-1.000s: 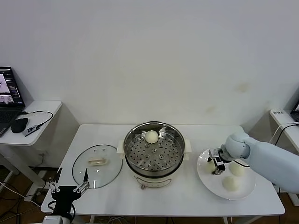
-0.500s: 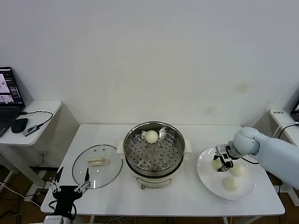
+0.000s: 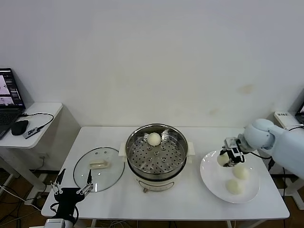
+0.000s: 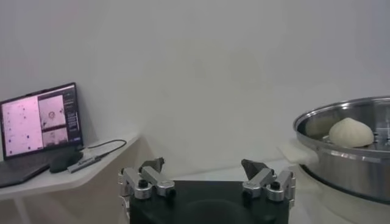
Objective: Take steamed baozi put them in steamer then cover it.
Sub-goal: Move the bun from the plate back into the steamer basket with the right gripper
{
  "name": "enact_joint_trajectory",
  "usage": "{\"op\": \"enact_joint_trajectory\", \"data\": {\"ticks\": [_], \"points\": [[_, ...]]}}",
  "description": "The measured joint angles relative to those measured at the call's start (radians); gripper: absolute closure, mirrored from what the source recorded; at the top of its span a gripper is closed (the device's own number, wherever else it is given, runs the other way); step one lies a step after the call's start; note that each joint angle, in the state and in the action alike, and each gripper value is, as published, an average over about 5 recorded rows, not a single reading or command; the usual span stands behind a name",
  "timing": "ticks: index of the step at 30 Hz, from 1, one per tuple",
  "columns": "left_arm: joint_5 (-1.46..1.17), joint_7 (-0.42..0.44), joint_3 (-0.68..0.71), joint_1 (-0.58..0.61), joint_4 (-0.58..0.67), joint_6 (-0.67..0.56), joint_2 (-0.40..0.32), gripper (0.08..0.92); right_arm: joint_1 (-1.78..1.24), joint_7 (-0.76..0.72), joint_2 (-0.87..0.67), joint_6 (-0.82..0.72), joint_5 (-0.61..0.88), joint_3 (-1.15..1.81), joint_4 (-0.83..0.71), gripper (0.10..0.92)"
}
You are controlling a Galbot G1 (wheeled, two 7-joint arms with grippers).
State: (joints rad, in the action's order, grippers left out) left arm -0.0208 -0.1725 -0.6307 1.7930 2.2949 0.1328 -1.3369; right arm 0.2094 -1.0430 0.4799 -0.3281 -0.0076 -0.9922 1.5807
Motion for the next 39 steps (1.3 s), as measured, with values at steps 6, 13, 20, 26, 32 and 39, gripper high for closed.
{"op": "enact_joint_trajectory", "data": {"ticks": [6,13,20,26,32,39], "points": [[0.000,0.000,0.004,-0.004,0.001,0.000,0.001,0.177,0.125,-0.003,0.015,-0.014,0.048,-0.082,0.033,0.491],[-0.002,0.000,0.006,-0.009,0.003,0.001,0.004,0.177,0.302,-0.004,0.065,-0.033,0.120,-0.196,0.059,0.491],[-0.007,0.001,0.002,-0.015,0.003,0.001,0.005,0.177,0.454,0.006,0.158,-0.057,0.207,-0.282,0.060,0.491],[-0.007,0.001,-0.006,-0.021,0.003,0.001,0.004,0.177,0.512,0.021,0.260,-0.083,0.276,-0.311,0.043,0.491],[-0.010,0.002,-0.017,-0.028,0.001,0.001,0.001,0.177,0.512,0.039,0.372,-0.110,0.325,-0.318,0.010,0.491],[-0.014,0.003,-0.030,-0.036,-0.013,0.001,-0.003,0.177,0.464,0.053,0.509,-0.125,0.356,-0.317,-0.052,0.490]]}}
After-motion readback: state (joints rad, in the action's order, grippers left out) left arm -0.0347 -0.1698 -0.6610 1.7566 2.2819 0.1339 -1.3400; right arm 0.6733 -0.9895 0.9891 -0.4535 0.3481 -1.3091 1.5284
